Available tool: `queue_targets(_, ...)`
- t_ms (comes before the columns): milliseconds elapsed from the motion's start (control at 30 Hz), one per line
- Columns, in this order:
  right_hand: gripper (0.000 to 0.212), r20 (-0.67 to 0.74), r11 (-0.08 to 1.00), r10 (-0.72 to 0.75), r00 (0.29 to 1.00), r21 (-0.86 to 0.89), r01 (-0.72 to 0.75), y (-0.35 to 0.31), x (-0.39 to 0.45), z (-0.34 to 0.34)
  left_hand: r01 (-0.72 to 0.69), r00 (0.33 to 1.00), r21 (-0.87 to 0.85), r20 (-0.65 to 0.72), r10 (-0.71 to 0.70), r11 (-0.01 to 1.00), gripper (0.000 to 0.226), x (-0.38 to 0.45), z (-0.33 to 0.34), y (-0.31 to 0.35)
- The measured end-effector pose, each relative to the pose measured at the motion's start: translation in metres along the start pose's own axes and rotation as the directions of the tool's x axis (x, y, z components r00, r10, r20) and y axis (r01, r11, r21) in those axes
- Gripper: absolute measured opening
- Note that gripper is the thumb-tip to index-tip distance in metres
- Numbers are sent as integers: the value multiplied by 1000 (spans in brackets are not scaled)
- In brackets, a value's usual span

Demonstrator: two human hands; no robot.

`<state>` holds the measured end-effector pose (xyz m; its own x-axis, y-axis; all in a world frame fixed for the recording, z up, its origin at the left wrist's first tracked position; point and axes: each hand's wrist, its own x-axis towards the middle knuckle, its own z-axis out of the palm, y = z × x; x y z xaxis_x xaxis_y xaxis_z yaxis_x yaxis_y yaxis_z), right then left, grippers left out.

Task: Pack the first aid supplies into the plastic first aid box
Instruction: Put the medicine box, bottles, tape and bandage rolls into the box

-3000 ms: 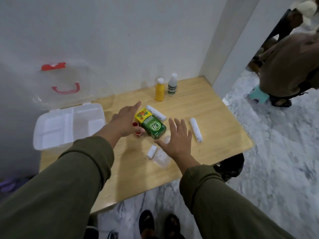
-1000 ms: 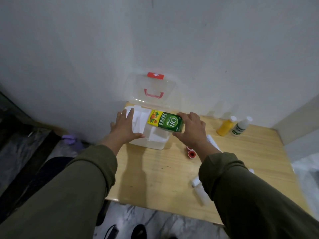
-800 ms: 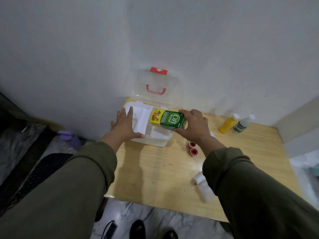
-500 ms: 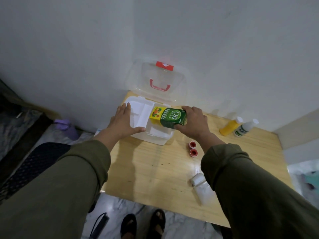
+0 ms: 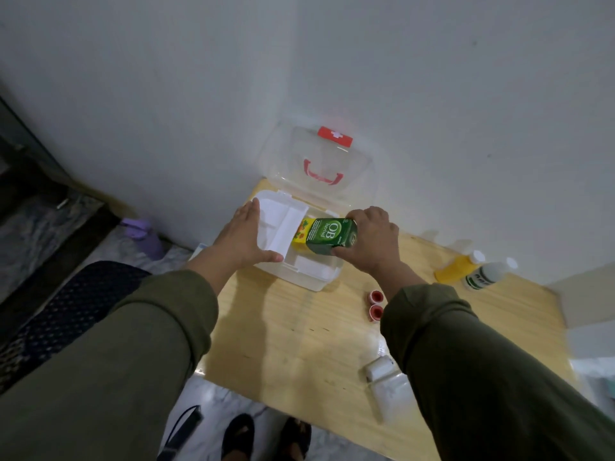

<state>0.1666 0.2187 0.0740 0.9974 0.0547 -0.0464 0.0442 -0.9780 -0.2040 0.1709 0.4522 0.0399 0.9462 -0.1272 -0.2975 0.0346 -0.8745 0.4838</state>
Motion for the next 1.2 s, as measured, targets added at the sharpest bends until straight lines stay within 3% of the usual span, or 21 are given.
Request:
queue_targets(133, 67, -53, 1000, 17, 998, -1, -17, -9, 3, 18, 14, 1000, 18, 4, -14, 1000, 127, 0, 0, 1)
queue_targets(400, 75, 34, 992, 114, 993, -60, -112, -18, 8, 40, 30, 999, 48, 19, -31, 998, 129, 2, 0, 2)
queue_targets(700, 81, 128, 993, 121, 984, -18, -119, -13, 9, 42, 34, 999, 43, 19, -35, 999, 128, 2, 0, 2)
queue_targets(833, 76, 48, 984, 116, 992, 131, -121, -14, 5, 45, 30, 999, 42, 19, -31, 999, 127, 1, -1, 2)
queue_targets(933, 59, -221, 913, 145, 964, 406, -44, -23, -1, 45, 26, 999, 43, 18, -26, 999, 127, 1, -1, 2)
queue_targets(1000, 52, -320, 816, 191, 928, 578, 31, -33, -6, 42, 23, 1000, 50, 16, -24, 998, 127, 2, -1, 2)
queue_targets(1200, 55, -241, 600, 202, 949, 797, 75, -57, -7, 50, 25, 999, 55, 21, -26, 998, 127, 3, 1, 0)
